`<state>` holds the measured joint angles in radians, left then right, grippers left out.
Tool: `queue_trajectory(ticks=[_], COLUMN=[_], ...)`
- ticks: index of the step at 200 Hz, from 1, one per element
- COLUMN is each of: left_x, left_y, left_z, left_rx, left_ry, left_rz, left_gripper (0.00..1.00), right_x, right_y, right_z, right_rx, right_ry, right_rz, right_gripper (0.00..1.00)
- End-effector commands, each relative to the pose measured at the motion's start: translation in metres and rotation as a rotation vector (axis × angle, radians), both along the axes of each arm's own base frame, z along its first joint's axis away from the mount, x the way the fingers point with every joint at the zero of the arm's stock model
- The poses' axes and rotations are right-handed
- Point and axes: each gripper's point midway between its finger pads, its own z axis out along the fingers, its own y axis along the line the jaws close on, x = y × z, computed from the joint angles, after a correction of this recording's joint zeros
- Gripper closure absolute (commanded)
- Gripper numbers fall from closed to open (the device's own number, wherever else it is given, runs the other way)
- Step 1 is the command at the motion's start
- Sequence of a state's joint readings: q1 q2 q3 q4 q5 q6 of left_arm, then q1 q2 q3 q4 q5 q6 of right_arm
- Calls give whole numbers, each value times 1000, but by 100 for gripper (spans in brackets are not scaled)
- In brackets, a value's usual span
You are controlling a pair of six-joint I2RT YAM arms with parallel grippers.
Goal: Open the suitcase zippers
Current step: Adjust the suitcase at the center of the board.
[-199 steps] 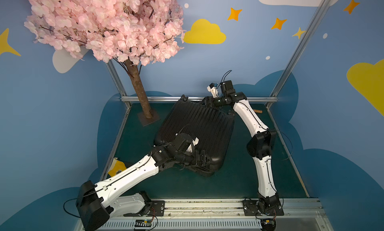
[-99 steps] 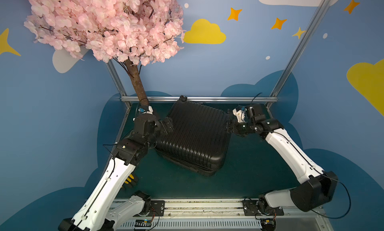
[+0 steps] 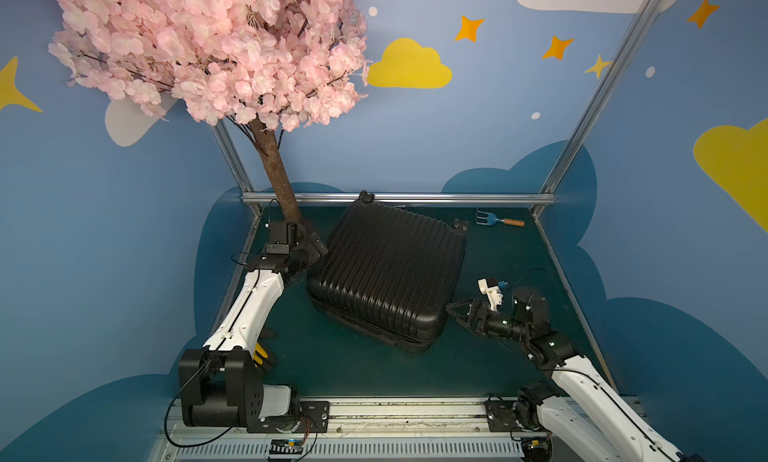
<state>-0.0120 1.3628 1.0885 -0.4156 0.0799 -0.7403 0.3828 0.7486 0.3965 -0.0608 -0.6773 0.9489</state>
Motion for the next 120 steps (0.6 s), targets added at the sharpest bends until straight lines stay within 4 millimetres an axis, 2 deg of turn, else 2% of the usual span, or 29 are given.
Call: queue_trajectory(ticks=[1,29,51,86,96,120], left_x=[4,4,3,-8,-13,-26], left_y=[-10,-7,-10,-34,-40,-58], left_z=[5,-9,-22,-38,-39,-35], left_rx=[-73,-133,-164,-301,-335,-414], left_ry=[-41,-25,2,42,44,39], left_rz=[-29,-3,-9,-72,-86,-138], left_gripper=[3,3,5,6,7,7], right_x=[4,6,2,-6,-7,-1], right_y=[11,10,11,21,22,22], right_z=[9,7,14,37,52,58], right_rx=[154,226,240,285,309,263], right_ry=[-61,-120,-175,-230,-286,-321], right_rz=[15,-6,16,86,100,85], right_gripper=[9,9,9,9,9,9])
